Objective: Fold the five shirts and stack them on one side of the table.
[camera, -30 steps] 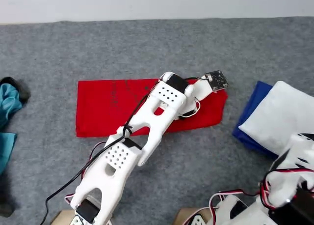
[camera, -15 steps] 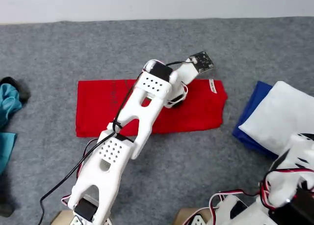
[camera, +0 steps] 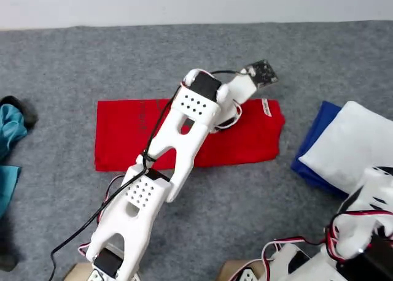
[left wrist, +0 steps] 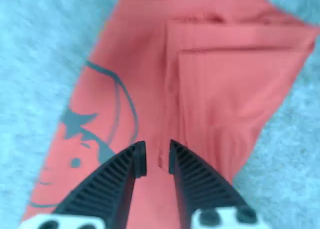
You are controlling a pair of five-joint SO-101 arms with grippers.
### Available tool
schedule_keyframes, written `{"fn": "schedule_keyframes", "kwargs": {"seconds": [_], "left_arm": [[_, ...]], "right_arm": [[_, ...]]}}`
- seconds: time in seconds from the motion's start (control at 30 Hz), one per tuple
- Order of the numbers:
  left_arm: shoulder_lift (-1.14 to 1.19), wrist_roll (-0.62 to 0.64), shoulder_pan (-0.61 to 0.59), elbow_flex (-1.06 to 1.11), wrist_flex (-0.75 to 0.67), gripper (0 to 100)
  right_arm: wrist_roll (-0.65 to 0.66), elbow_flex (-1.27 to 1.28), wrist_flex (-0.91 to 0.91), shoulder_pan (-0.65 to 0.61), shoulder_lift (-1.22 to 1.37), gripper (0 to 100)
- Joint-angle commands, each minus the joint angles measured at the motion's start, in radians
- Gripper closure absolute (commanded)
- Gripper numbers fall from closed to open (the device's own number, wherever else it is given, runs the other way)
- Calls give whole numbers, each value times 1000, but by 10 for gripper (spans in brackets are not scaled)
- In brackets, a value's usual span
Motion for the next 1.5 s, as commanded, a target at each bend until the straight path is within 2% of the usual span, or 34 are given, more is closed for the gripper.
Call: {"fn": "schedule_keyframes", "kwargs": {"seconds": [0.0, 0.13, 0.27, 0.4, 0.63, 0.73, 0.87, 0.97, 1.07, 1.27, 1.47], "left_arm": [[-68, 20, 17, 120, 31, 924], [-60, 18, 15, 260, 26, 924], [-60, 18, -18, 306, -15, 924], [-95, 20, -17, 209, 32, 924], [-222, 124, -37, 94, 28, 923], [-253, 227, -110, 97, 29, 923], [-328, 425, -269, 182, 32, 885], [-397, 488, -384, 292, 31, 850], [-442, 476, -486, 386, 29, 843], [-439, 345, -658, 486, 23, 785], [-334, 245, -770, 504, 9, 779]], "right_arm": [[11, -3, 39, 8, 2, 894], [11, -3, 39, 8, 8, 894], [11, -2, 39, 8, 8, 894], [11, -2, 38, 8, 8, 894], [9, -2, 38, 8, 8, 894], [9, -2, 38, 8, 1, 894], [11, -2, 38, 12, 1, 894], [11, -2, 38, 12, 7, 894], [11, -2, 38, 8, 7, 894], [11, -2, 38, 8, 8, 894], [52, -2, 38, 8, 8, 894]]}}
